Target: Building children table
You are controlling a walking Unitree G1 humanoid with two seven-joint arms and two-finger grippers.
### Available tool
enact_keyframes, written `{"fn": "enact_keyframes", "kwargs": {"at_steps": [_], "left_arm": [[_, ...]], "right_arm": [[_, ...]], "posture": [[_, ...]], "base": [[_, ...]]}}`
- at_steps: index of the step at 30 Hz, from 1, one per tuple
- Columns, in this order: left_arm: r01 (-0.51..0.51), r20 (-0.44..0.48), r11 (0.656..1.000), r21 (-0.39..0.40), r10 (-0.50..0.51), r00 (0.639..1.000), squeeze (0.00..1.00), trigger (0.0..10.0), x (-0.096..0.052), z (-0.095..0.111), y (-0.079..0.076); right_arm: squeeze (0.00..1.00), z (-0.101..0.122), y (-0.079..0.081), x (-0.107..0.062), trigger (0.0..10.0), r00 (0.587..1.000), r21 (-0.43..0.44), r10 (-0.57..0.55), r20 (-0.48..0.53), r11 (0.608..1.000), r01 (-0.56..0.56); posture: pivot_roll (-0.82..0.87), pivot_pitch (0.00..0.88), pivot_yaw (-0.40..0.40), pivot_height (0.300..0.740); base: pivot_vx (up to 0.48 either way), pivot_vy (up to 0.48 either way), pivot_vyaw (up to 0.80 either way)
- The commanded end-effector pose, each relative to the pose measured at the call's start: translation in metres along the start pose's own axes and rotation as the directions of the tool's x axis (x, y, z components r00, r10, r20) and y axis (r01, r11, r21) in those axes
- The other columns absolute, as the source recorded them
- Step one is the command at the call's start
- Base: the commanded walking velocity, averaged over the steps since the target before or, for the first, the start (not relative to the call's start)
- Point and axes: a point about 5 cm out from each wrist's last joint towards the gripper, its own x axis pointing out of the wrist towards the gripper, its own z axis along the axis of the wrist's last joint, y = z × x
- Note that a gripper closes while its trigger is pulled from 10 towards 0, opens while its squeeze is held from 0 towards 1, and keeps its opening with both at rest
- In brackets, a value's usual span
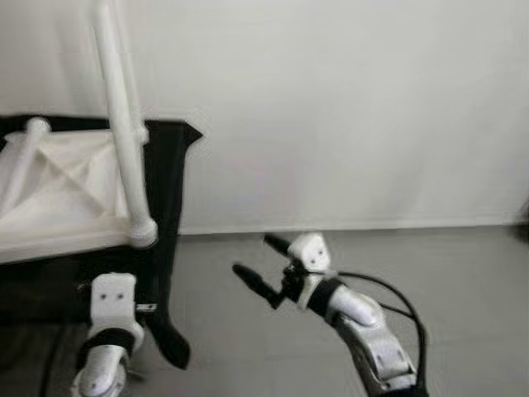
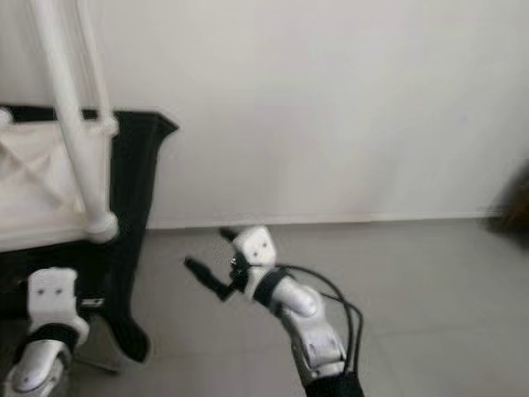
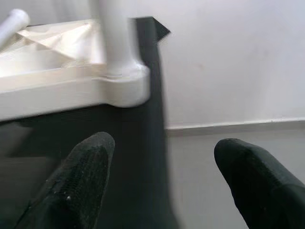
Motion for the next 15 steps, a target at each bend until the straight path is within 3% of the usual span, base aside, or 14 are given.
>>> {"fn": "enact_keyframes", "kwargs": {"at_steps": [1,6,15], "left_arm": [[0.025,-0.001,1.000,-0.007,-0.025,1.000,0.00,10.0,0.002,0.001,-0.005],[0.057,0.008,0.998,0.008,-0.057,0.998,0.00,10.0,0.006,0.006,-0.009],[0.060,0.024,0.998,-0.009,-0.060,0.998,0.00,10.0,0.005,0.008,-0.010]], "right_arm": [[0.00,-0.003,-0.007,-0.004,10.0,0.999,0.005,-0.033,-0.008,0.999,0.033],[0.00,0.002,-0.014,0.001,10.0,0.998,-0.036,-0.061,-0.015,0.998,0.061],[0.00,0.002,-0.018,0.003,10.0,0.995,-0.029,-0.092,-0.033,0.995,0.091]], "posture": [[-0.25,0.000,-0.057,0.740],[-0.24,0.000,-0.066,0.740],[-0.26,0.000,-0.075,0.740]], "base": [[0.000,-0.480,0.00],[0.000,-0.466,0.00],[0.000,0.000,0.00]]}}
